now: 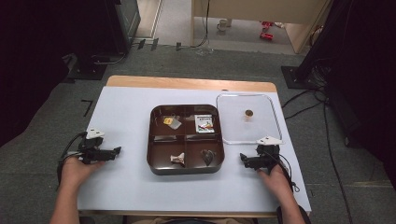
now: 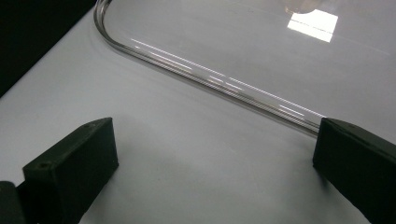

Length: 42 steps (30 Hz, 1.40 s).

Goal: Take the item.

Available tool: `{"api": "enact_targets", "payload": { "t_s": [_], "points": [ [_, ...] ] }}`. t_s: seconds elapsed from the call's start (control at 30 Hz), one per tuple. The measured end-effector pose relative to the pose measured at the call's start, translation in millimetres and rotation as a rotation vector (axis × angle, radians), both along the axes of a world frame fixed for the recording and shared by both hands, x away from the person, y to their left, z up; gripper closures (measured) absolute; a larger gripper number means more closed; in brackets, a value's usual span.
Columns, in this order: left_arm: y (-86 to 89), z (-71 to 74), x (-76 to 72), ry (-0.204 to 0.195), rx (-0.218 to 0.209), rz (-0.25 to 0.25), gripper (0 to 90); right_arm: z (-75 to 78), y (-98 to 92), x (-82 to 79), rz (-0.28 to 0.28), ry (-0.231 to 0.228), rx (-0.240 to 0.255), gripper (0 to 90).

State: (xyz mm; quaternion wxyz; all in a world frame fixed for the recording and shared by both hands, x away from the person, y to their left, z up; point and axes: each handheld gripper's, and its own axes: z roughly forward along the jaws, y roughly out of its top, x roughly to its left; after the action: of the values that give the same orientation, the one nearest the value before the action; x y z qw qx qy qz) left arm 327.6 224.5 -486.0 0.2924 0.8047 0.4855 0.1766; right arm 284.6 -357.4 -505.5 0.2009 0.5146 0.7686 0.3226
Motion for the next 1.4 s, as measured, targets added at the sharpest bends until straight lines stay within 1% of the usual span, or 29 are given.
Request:
{"api": "enact_targets", "payload": {
  "t_s": [0.1,0.17,0.2,0.23,0.27,0.37,0.5,0.53,0.6,0.67,0.7,0.73,0.77,1.0,1.07,1.17,1.2,1.3,1.4],
  "points": [
    [0.0,0.8,0.0,0.004,0.000,0.008,18.5,0.0,0.0,0.0,0.000,0.000,0.000,0.0],
    [3.2,4.6,-1.0,0.003,-0.025,0.009,27.6,0.0,0.0,0.0,0.000,0.000,0.000,0.0],
    [3.2,4.6,-1.0,0.003,-0.025,0.009,29.5,0.0,0.0,0.0,0.000,0.000,0.000,0.0],
    [4.5,7.0,-0.1,0.010,-0.039,0.017,29.8,0.0,0.0,0.0,0.000,0.000,0.000,0.0],
    [4.9,8.4,0.4,0.016,-0.041,0.017,30.9,0.0,0.0,0.0,0.000,0.000,0.000,0.0],
    [4.2,11.4,0.2,0.008,-0.043,0.013,33.7,0.0,0.0,0.0,0.000,0.000,0.000,0.0],
    [3.0,14.1,0.1,0.015,-0.053,0.002,37.6,0.0,0.0,0.0,0.000,0.000,0.000,0.0],
    [2.0,16.8,0.4,0.018,-0.064,-0.001,37.6,0.0,0.0,0.0,0.000,0.000,0.001,0.0],
    [1.6,18.1,0.6,0.020,-0.070,-0.003,37.8,0.0,0.0,0.0,0.000,0.000,0.000,0.0],
    [0.4,21.1,2.2,0.035,-0.087,-0.013,38.0,0.0,0.0,0.0,0.000,0.000,0.000,0.0],
    [0.4,21.1,2.2,0.035,-0.087,-0.013,38.1,0.0,0.0,0.0,0.000,0.000,0.000,0.0],
    [0.1,24.2,3.3,0.036,-0.091,-0.020,38.6,0.0,0.0,0.0,0.000,0.000,0.000,0.0],
    [0.0,25.5,3.6,0.035,-0.101,-0.022,39.4,0.0,0.0,0.0,0.000,0.000,0.000,0.0],
    [-5.5,33.2,2.4,0.026,-0.095,-0.053,41.2,0.0,0.0,0.0,0.000,0.000,0.001,0.0],
    [-8.6,38.0,1.5,0.016,-0.105,-0.060,41.3,0.0,0.0,0.0,0.000,0.000,0.000,0.0],
    [-11.2,41.9,0.6,0.013,-0.105,-0.072,43.0,0.0,0.0,0.0,0.000,0.000,0.000,0.0],
    [-14.8,46.1,0.0,0.009,-0.087,-0.073,43.5,0.0,0.0,0.0,0.000,0.000,0.000,0.0],
    [-19.3,51.8,-0.4,0.006,-0.115,-0.088,43.8,0.0,0.0,0.0,0.000,0.000,0.000,0.0],
    [-23.2,54.3,-0.6,0.004,-0.126,-0.101,43.7,0.0,0.0,0.0,0.000,0.000,0.000,0.0]
  ]
}}
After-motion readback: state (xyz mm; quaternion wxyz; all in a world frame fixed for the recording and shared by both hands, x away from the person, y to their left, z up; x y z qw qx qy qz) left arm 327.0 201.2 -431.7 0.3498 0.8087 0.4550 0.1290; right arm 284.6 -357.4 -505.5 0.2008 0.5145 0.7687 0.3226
